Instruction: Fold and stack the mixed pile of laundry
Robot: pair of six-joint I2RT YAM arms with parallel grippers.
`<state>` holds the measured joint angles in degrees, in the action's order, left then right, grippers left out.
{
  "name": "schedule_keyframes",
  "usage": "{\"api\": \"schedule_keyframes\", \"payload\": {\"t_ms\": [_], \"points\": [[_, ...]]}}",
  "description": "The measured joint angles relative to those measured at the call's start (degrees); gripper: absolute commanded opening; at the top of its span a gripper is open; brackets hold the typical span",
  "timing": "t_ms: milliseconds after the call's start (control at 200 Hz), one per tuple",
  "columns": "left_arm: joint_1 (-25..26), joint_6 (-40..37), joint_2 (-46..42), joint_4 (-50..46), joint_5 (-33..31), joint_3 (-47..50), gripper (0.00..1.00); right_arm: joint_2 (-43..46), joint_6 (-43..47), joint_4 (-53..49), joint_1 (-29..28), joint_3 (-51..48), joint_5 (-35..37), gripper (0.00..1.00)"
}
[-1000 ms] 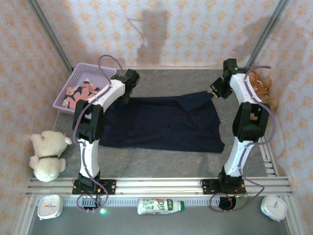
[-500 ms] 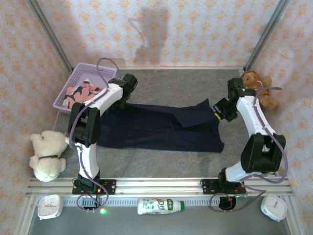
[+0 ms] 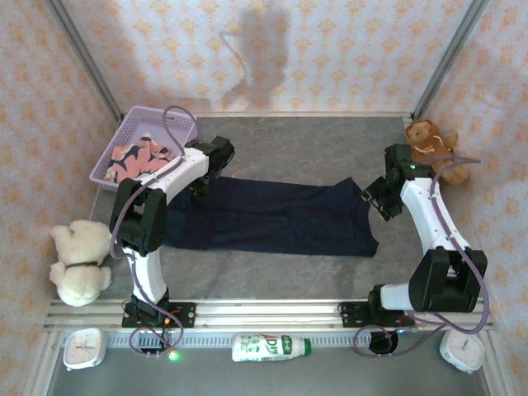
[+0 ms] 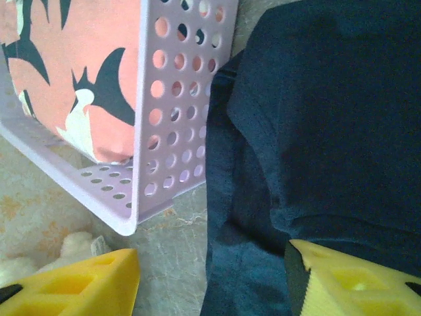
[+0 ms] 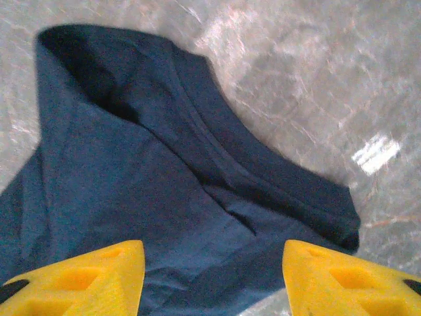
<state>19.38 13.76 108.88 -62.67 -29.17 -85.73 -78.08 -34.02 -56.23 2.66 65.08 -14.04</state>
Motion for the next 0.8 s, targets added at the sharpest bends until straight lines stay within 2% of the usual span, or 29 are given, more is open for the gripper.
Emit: {"api": "schedule_keyframes", "payload": {"t_ms": [160,320,605,801], "points": [[3.4,2.2,0.2,-1.0,2.2,-5.9,0.60,-9.1,2.3,7.3,0.0,3.8,-1.9,0.46],[7.3,4.9,3.3,1.5,6.8,-10.2,0.60,-17.8,2.0,16.0,0.0,3.9,-5.8,0.44],[7.2,8.1,13.2,5.0,9.5,-8.3,0.60,-26.4,1.8,25.2,-1.1,6.8,-9.4,0.36],[6.8,8.9,14.6,5.9,9.6,-7.0,0.60,-31.1,2.9,25.9,-1.6,9.2,-9.1,0.05]]}}
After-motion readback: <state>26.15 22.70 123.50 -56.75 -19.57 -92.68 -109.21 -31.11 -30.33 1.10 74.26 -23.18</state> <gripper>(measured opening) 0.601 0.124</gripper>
